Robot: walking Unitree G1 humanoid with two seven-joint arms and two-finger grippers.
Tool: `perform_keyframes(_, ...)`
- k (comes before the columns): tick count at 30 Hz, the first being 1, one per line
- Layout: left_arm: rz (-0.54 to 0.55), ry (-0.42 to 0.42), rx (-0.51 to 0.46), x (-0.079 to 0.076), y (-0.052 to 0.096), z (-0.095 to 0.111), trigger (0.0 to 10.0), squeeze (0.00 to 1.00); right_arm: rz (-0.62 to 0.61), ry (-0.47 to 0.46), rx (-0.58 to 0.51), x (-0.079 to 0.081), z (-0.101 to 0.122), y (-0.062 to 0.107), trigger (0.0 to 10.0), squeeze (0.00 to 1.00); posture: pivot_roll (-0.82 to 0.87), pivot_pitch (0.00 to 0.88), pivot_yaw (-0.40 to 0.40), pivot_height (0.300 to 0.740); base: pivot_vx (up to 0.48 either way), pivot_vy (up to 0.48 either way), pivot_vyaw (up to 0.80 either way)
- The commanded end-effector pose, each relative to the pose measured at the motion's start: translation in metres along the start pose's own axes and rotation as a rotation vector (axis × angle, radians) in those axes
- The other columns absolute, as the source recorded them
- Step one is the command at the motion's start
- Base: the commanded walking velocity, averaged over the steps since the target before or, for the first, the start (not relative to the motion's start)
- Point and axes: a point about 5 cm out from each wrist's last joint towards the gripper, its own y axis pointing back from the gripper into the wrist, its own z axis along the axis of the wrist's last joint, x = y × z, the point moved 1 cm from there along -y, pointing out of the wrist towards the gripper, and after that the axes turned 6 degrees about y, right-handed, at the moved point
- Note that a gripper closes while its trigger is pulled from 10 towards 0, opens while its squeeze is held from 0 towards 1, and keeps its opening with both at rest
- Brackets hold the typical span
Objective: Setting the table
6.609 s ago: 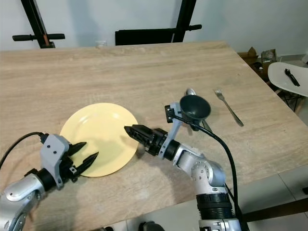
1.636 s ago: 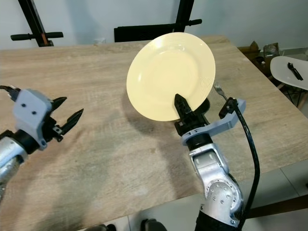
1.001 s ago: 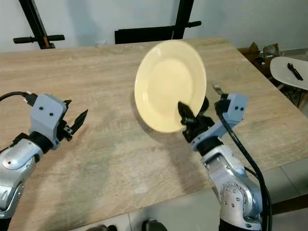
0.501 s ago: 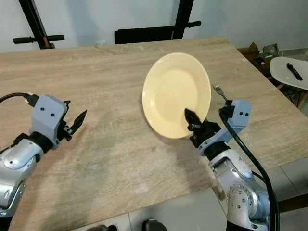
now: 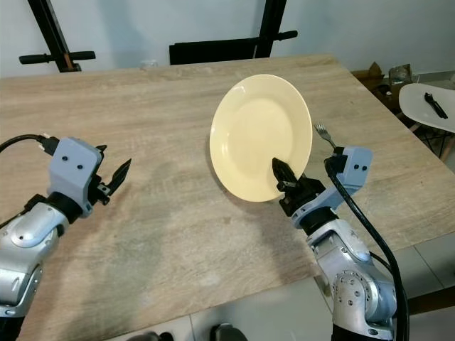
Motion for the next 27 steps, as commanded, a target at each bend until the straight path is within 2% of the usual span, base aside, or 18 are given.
perform_keyframes(1, 0.007, 0.003, 0.025, -0.0021, 0.0017, -0.0059, 10.0, 0.0, -0.013, -0.002, -0.013, -0.0027, 0.0013, 0.0, 10.0, 0.0, -0.09, 0.052, 0.031, 0.74, 0.0, 0.0, 0.0)
perform_keyframes(7, 0.009, 0.007, 0.022, -0.0025, 0.0011, -0.0059, 10.0, 0.0, -0.015, -0.003, -0.01, -0.0036, 0.0007, -0.0004, 10.0, 0.0, -0.09, 0.05, 0.027, 0.74, -0.136, 0.0, 0.0)
perform_keyframes(27, 0.013, 0.005, 0.024, 0.0015, -0.0011, -0.0067, 10.0, 0.0, -0.015, -0.001, -0.005, -0.0054, -0.0001, -0.0017, 10.0, 0.0, -0.09, 0.043, 0.028, 0.74, -0.347, 0.0, 0.0)
